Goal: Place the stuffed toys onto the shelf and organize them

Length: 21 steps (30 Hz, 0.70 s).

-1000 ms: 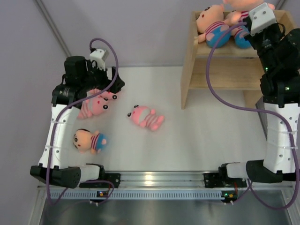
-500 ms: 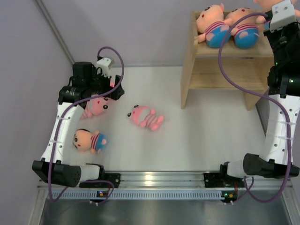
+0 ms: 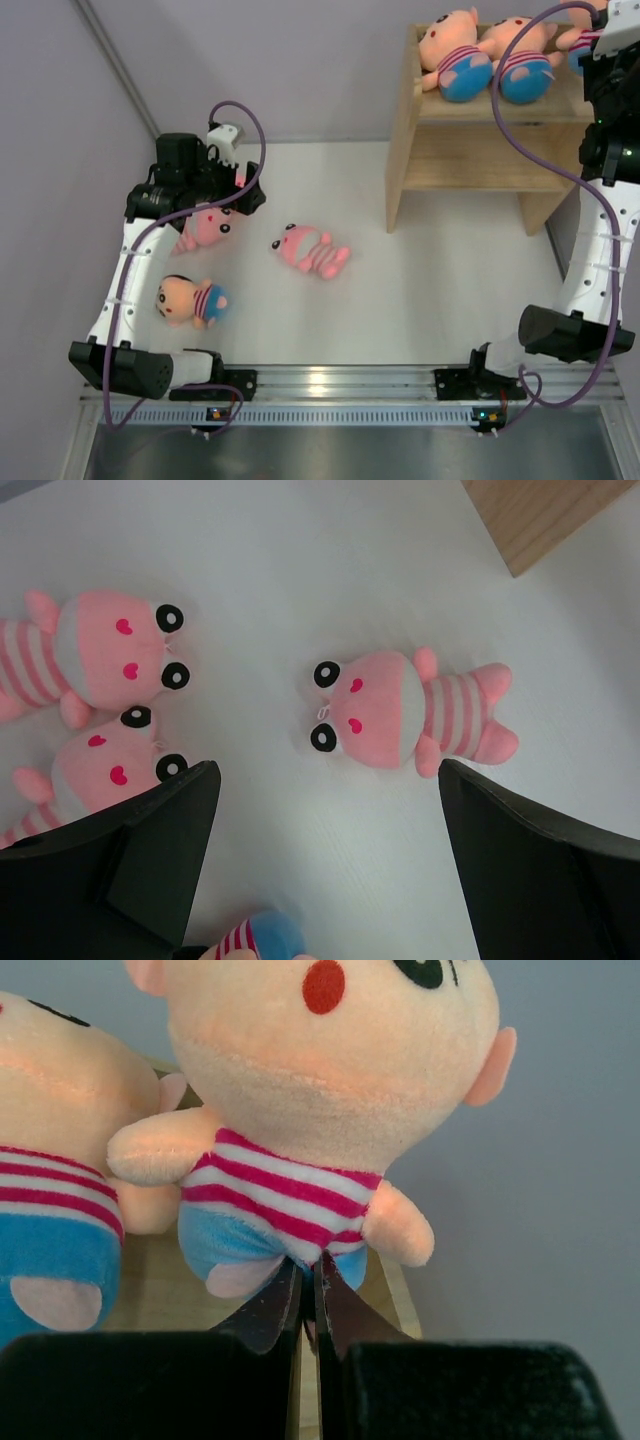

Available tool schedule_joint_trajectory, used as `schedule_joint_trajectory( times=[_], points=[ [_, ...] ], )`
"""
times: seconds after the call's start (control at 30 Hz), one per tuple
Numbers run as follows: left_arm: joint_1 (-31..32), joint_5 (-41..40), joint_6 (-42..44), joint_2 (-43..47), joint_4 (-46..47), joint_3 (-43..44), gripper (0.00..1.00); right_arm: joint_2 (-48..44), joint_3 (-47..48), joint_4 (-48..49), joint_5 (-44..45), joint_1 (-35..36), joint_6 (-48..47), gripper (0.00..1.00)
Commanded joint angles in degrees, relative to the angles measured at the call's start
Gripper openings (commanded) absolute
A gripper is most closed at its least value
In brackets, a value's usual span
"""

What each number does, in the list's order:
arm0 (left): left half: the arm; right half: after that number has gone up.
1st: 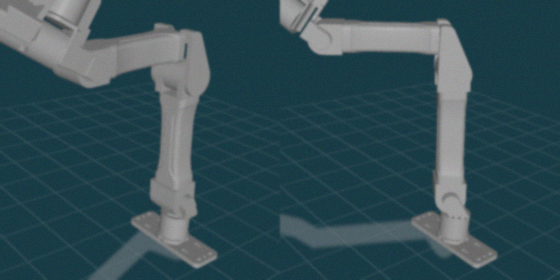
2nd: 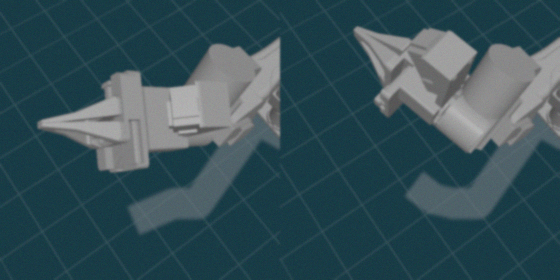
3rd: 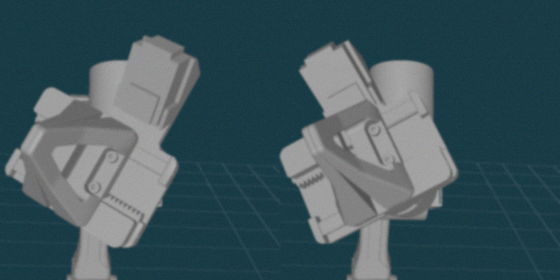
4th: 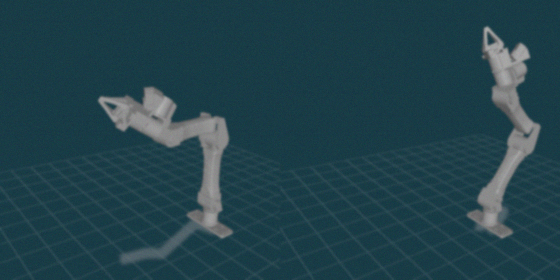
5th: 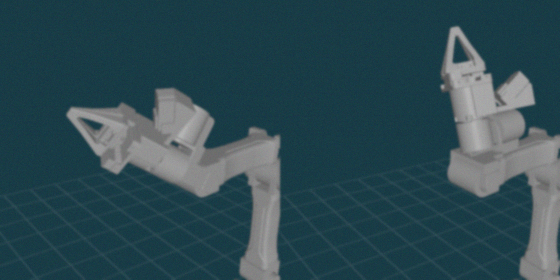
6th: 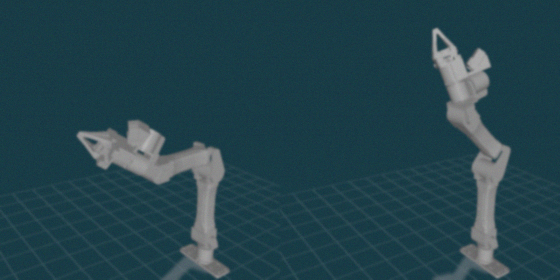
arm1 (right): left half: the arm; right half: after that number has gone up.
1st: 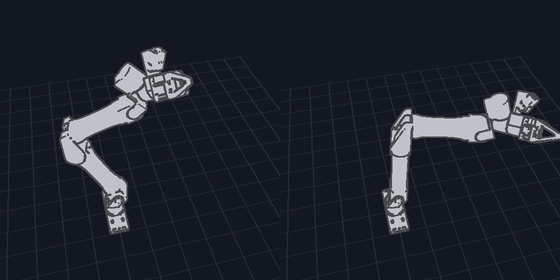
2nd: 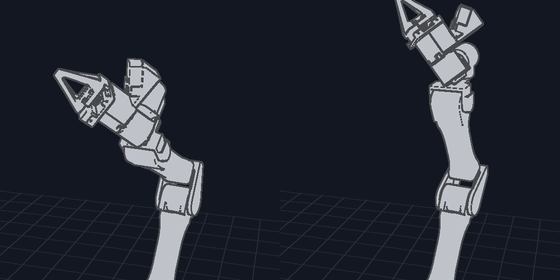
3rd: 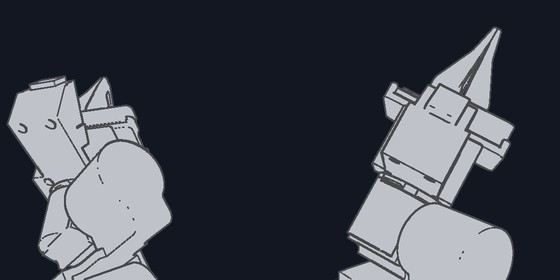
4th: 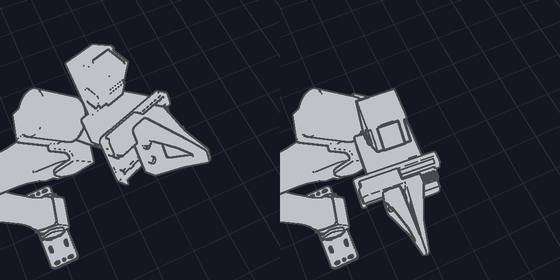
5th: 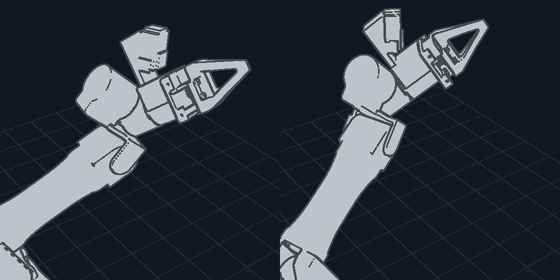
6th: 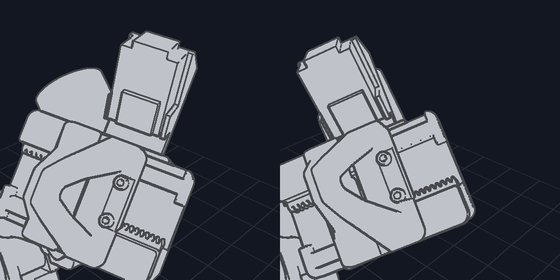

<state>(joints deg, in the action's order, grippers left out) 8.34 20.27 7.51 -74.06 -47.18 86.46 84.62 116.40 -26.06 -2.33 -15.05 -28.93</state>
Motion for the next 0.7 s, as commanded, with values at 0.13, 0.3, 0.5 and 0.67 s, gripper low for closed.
schedule_joint_trajectory(
  times=[0.13,0.3,0.5,0.67],
  points=[
    [-0.08,0.91,0.93,-0.38,1.39,-0.59,0.96,0.64,3.48,-2.5,1.8,-0.42,4.58,0.0],
    [-0.08,1.52,0.49,-1.17,1.39,-0.41,0.96,-0.95,3.22,-3.55,-0.66,-0.42,5.9,0.13],
    [-0.08,2.05,0.4,-1.52,1.3,-0.15,0.96,-2.53,2.87,-3.91,0.48,-0.42,7.75,0.34],
    [-0.08,2.4,0.4,-1.43,1.3,-0.32,0.96,-3.32,-0.73,-1.45,0.74,-0.42,8.01,0.61]
  ],
)
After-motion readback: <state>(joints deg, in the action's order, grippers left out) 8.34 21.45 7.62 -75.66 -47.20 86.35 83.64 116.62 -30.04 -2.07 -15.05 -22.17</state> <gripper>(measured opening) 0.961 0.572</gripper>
